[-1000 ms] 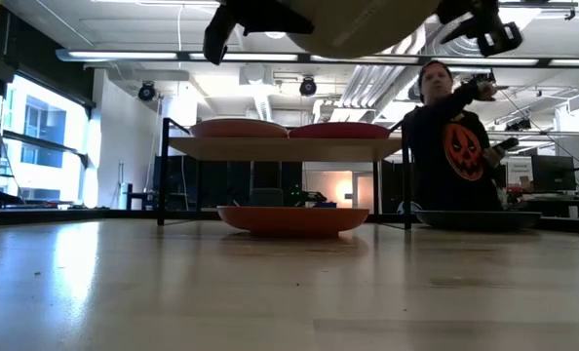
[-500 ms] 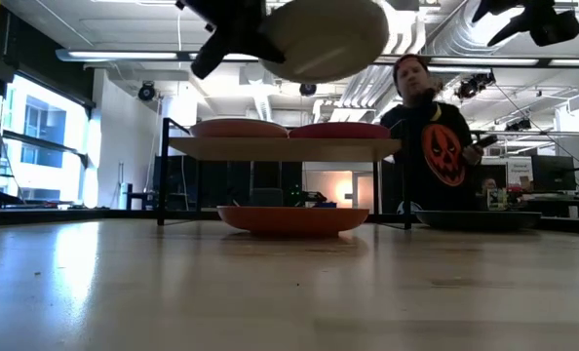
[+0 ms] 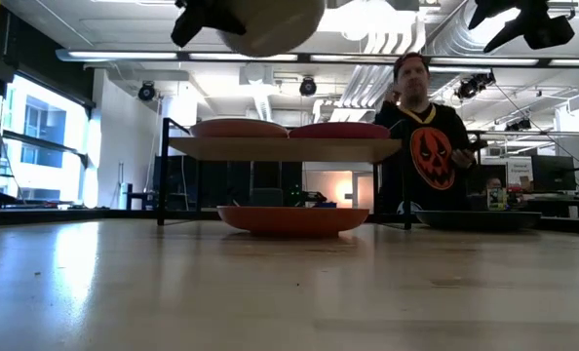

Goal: Place and stack plates onto a shelf
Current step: Stack the white plate on top of the light blue plate

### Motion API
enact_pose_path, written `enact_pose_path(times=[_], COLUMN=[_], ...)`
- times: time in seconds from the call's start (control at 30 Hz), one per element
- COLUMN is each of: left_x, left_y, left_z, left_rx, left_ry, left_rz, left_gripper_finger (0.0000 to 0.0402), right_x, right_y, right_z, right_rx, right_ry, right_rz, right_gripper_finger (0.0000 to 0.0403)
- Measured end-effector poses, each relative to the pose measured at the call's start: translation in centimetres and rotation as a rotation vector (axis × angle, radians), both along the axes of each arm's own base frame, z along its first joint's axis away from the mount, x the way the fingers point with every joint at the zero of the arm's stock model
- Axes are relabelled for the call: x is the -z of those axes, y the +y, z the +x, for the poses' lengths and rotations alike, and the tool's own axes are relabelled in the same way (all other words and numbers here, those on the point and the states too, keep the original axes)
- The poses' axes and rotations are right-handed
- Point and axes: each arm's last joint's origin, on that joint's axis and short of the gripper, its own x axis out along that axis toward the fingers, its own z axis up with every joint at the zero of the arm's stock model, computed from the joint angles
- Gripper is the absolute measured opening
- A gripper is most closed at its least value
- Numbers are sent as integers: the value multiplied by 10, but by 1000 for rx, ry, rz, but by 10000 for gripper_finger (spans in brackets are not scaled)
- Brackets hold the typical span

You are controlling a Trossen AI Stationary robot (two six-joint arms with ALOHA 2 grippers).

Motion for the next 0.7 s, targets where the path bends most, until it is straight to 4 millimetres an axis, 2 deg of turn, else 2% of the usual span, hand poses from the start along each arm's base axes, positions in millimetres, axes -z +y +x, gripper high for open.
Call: enact_pose_path(times=[0.2,0.37,0.53,0.7], left_x=[5,28,55,70], left_y=[28,49,58,60], left_z=[-3,6,13,13], left_rx=[-118,-199,-267,-335], left_ry=[45,166,251,263], left_rz=[1,-28,-125,-224], left_gripper_finger=[32,32,32,32], right_x=[1,2,2,2], right_y=[-2,-2,-2,-3], right_z=[2,4,4,5], right_rx=[-1,-3,-14,-15], right_ry=[18,24,28,31], right_rz=[-29,-28,-38,-41], right_gripper_finger=[168,168,168,168])
